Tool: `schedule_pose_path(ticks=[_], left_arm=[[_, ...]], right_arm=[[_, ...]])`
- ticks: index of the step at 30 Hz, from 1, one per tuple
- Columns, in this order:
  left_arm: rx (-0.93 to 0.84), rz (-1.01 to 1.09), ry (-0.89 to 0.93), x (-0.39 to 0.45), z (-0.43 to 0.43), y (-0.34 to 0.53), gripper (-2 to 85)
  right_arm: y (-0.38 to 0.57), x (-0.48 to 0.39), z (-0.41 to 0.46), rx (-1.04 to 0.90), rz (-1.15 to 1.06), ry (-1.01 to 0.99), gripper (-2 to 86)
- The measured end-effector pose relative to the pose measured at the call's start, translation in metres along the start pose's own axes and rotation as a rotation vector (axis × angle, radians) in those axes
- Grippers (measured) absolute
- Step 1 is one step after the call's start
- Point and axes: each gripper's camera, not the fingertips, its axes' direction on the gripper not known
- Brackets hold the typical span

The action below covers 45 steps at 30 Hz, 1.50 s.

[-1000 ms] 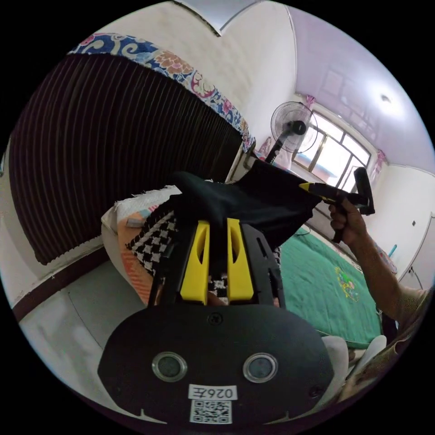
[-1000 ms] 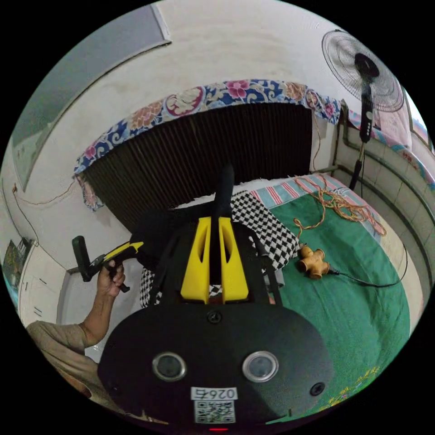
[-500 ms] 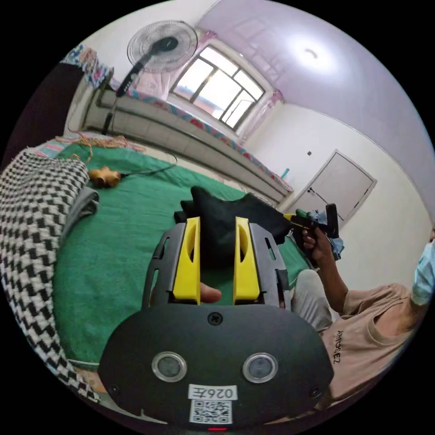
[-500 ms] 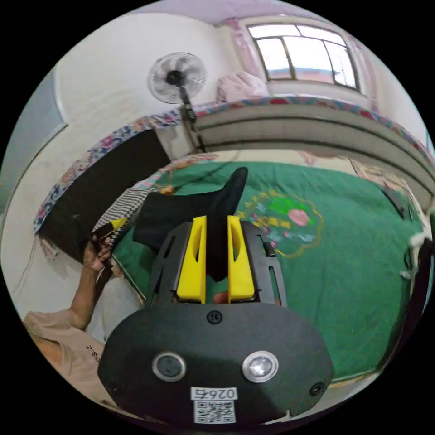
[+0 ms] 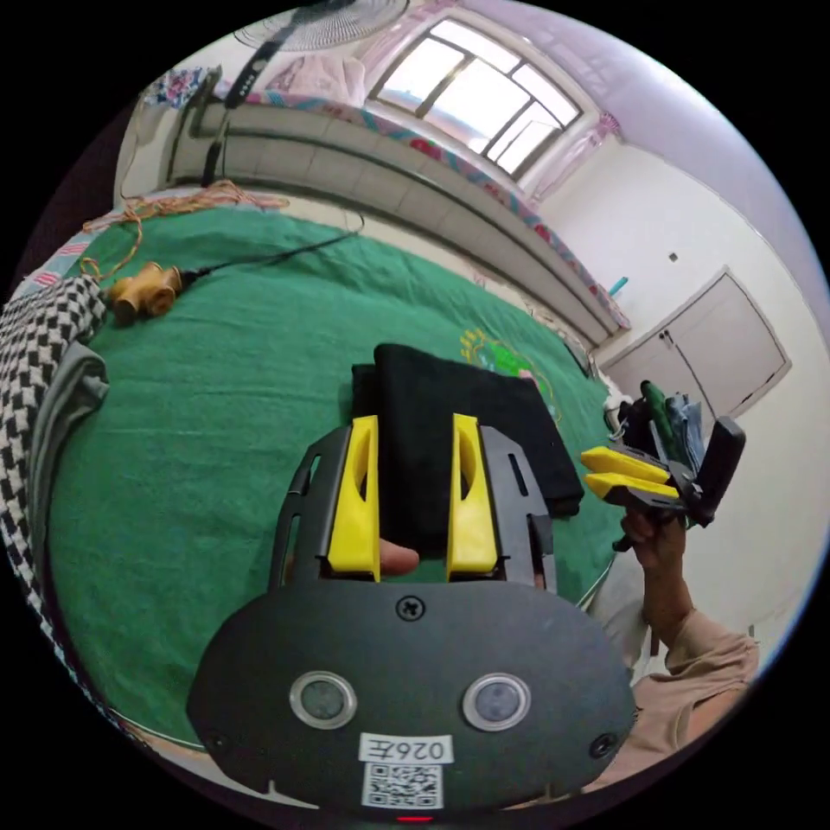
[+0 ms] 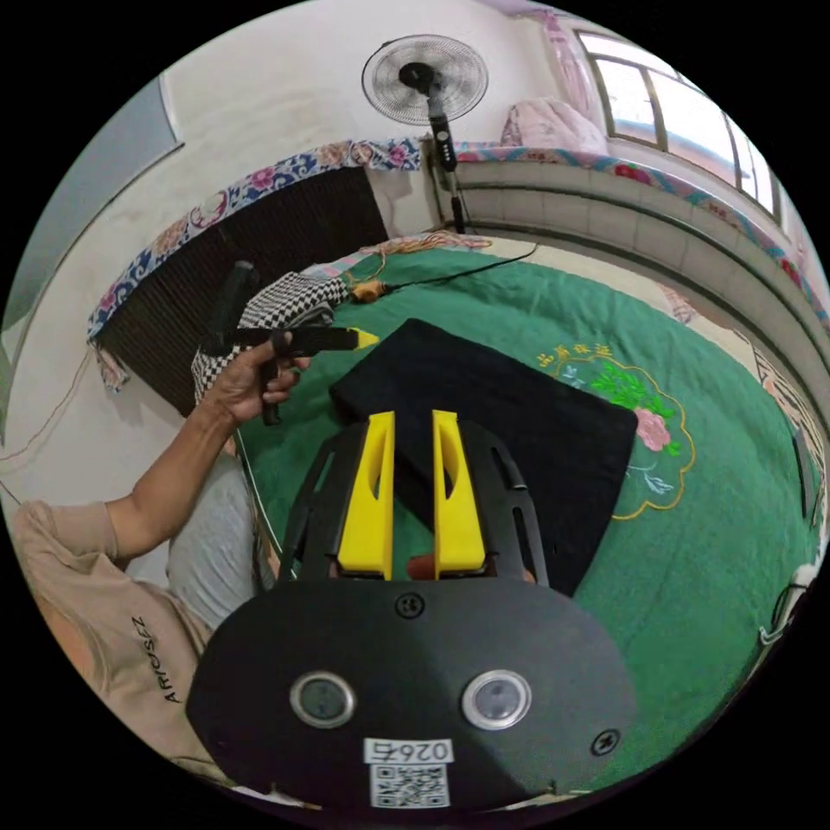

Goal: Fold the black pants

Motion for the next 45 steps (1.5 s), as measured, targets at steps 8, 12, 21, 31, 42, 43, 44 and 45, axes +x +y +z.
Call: schedule_pose_path(ticks=[8, 12, 21, 31, 42, 43, 44, 45], left_arm=[[-0.090, 0.157, -0.153, 0.030, 0.027, -0.030, 6.3], [-0.005, 0.143, -0.049, 0.034, 0.016, -0.033, 3.1], [0.054, 0.174, 0.665, 0.032, 0.021, -0.030, 1.8], [0.018, 0.222, 0.837, 0.057, 0.058, -0.044, 4.8], [0.209, 0.145, 0.447, 0.032, 0.026, -0.064, 5.3], [0.209, 0.123, 0.359, 0.029, 0.024, -0.066, 5.6], [0.191, 0.097, 0.266, 0.027, 0.024, -0.069, 6.1], [0.184, 0.091, 0.226, 0.027, 0.025, -0.071, 6.5]], right_arm=[[0.042, 0.002, 0.042, 0.000, 0.012, -0.017, 6.8], [0.063, 0.004, 0.047, 0.014, 0.009, -0.029, 8.9], [0.116, -0.036, 0.049, 0.156, -0.159, 0.115, 19.4], [0.170, -0.013, 0.044, 0.160, -0.167, 0.215, 11.2], [0.244, 0.157, -0.062, 0.328, 0.262, 0.165, -0.6], [0.253, 0.169, -0.072, 0.339, 0.309, 0.199, -0.7], [0.273, 0.194, -0.091, 0.339, 0.397, 0.249, -0.7], [0.294, 0.218, -0.106, 0.318, 0.475, 0.286, -0.4]])
